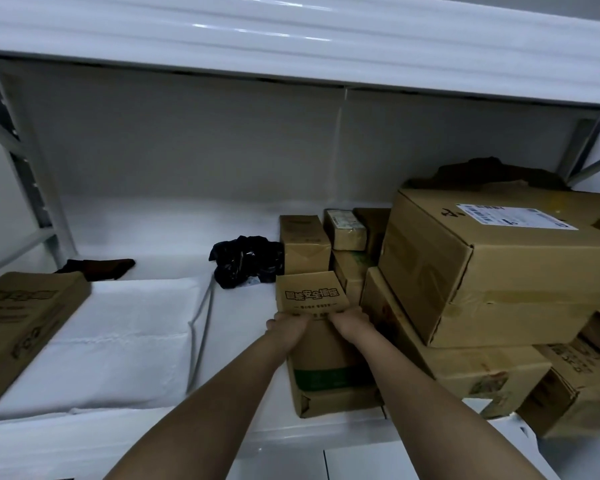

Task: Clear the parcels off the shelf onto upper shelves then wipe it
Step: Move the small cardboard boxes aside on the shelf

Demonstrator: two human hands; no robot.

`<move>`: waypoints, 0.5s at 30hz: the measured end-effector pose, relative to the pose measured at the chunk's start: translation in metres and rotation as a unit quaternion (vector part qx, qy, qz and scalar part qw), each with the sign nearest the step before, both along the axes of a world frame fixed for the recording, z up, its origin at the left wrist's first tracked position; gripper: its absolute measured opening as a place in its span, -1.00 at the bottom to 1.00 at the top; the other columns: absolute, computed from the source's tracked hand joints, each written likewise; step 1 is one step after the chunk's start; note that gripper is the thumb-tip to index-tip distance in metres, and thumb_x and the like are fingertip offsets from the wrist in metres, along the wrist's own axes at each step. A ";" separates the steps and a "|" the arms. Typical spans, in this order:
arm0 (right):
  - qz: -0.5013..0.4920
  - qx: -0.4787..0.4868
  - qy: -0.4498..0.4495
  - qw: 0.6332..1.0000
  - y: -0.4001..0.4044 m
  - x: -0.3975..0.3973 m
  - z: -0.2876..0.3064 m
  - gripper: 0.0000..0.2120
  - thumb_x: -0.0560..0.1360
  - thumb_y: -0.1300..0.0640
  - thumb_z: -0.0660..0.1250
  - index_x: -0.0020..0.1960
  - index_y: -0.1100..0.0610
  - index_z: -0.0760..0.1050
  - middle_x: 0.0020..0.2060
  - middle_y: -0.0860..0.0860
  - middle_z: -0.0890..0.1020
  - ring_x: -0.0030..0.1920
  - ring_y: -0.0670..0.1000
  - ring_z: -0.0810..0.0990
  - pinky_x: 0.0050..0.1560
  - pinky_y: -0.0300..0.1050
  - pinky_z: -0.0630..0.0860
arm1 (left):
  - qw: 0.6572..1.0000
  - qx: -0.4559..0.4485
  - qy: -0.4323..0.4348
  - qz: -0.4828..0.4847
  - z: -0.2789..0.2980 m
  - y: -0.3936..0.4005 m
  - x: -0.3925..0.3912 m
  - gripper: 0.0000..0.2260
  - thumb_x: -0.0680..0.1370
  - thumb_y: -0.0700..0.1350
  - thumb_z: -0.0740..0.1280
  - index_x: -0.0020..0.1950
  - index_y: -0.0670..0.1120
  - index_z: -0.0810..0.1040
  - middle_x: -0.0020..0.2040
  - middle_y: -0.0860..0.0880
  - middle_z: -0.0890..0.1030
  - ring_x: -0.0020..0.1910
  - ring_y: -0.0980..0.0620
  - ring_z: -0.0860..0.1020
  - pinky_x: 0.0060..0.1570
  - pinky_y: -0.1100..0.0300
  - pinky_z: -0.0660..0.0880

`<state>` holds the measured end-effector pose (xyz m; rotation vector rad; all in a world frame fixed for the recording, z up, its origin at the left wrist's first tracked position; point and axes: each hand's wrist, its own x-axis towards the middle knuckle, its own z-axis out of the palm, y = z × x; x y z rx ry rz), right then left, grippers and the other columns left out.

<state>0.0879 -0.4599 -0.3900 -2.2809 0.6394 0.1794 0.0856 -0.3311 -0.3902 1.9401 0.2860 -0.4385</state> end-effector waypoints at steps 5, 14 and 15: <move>0.015 0.052 -0.009 0.998 0.003 0.000 0.004 -0.59 0.59 0.03 0.17 0.39 0.15 0.36 0.32 0.11 0.46 0.27 0.13 0.46 0.29 -0.05 0.42 | 0.991 -0.131 0.028 0.028 -0.028 0.001 0.026 -0.03 0.10 0.23 0.32 0.48 -0.04 0.24 0.33 -0.13 0.43 0.24 -0.13 0.44 0.28 -0.06 0.41; -0.029 0.119 -0.039 0.992 0.016 0.003 0.019 -0.50 0.52 -0.05 0.26 0.42 0.09 0.35 0.27 0.08 0.52 0.22 0.11 0.50 0.15 -0.10 0.43 | 0.982 -0.187 0.034 0.020 0.012 0.022 0.012 -0.15 0.20 0.19 0.34 0.46 -0.03 0.24 0.22 -0.15 0.51 0.15 -0.15 0.52 0.18 -0.07 0.48; -0.040 0.133 -0.045 0.989 0.017 0.004 0.020 -0.44 0.51 -0.07 0.27 0.44 0.12 0.31 0.28 0.09 0.51 0.23 0.11 0.50 0.16 -0.10 0.43 | 0.982 -0.185 0.035 0.014 0.015 0.024 0.013 -0.18 0.22 0.18 0.34 0.45 -0.04 0.26 0.21 -0.15 0.53 0.13 -0.15 0.53 0.17 -0.06 0.49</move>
